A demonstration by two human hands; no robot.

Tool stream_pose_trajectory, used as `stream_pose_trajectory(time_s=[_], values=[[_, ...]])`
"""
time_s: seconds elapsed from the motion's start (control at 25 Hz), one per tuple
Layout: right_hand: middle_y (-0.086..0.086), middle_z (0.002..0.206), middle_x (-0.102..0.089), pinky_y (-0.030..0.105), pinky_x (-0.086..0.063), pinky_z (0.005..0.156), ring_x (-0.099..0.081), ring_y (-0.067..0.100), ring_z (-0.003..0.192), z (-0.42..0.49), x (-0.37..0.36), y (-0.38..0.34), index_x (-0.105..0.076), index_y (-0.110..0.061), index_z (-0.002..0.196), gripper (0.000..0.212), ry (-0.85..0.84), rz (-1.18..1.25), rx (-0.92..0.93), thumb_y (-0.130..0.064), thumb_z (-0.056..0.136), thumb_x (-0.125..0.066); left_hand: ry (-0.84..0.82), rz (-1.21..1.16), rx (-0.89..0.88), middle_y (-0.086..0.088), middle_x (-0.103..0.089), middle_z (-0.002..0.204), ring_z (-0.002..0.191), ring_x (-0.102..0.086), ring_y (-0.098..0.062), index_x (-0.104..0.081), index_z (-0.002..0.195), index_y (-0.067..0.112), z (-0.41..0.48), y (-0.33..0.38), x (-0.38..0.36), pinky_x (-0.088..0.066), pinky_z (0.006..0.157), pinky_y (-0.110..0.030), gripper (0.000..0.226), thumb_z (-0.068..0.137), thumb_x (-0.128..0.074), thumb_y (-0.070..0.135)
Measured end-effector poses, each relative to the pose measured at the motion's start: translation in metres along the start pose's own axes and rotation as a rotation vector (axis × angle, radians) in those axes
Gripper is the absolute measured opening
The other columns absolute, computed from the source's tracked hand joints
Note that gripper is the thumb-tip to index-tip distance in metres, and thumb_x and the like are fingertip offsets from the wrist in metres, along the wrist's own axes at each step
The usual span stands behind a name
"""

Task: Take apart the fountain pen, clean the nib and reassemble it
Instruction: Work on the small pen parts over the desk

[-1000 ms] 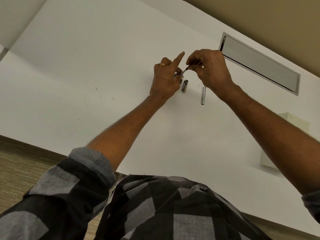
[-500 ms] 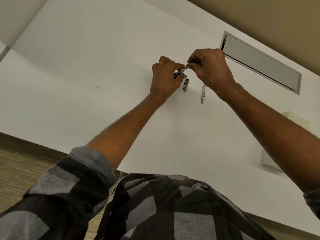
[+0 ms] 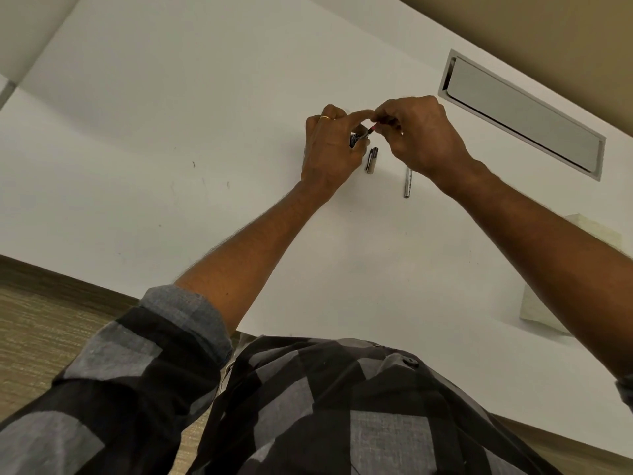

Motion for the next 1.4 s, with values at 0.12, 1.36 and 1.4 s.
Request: stream_pose_trajectory(time_s=[0.12,1.36,1.4], values=[[0.012,0.104,-0.079,0.046,-0.06,0.086,-0.074,0.029,0.093,0.001,0.001,-0.002,-0.075,-0.007,0.115,0.021,-0.009,-0.037,0.014,-0.015,0.1,-0.062,-0.01,0.017,-0.004,0.016,-0.075,0.096,0.108,-0.055,-0.012,-0.065,0.129,0.03,0.0,0.001,0.0,-0.025,0.089,-0.021,0.045,0.085,-0.07,0.024],[0.017,0.099,-0.077,0.045,-0.058,0.081,-0.071,0.036,0.09,0.018,0.005,-0.011,-0.074,-0.005,0.109,0.02,-0.163,-0.232,-0.001,-0.019,0.102,-0.063,-0.044,0.044,0.041,0.012,-0.069,0.106,0.119,-0.052,-0.015,-0.039,0.151,0.028,-0.006,-0.005,-0.01,-0.018,0.103,-0.022,0.065,0.093,-0.059,0.006],[0.016,0.101,-0.077,0.045,-0.058,0.082,-0.071,0.036,0.091,0.018,0.005,-0.011,-0.074,-0.005,0.11,0.019,-0.158,-0.235,0.012,-0.018,0.102,-0.063,-0.034,0.041,0.026,0.011,-0.07,0.105,0.117,-0.053,-0.013,-0.043,0.149,0.027,-0.006,-0.003,-0.007,-0.02,0.105,-0.026,0.062,0.093,-0.059,0.005]])
Point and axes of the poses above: each hand's wrist, its own z-axis towards the middle knuckle, its own x-axis out of the back of the hand, y = z × x, the point moved 6 cm from there along z, towards the middle knuckle
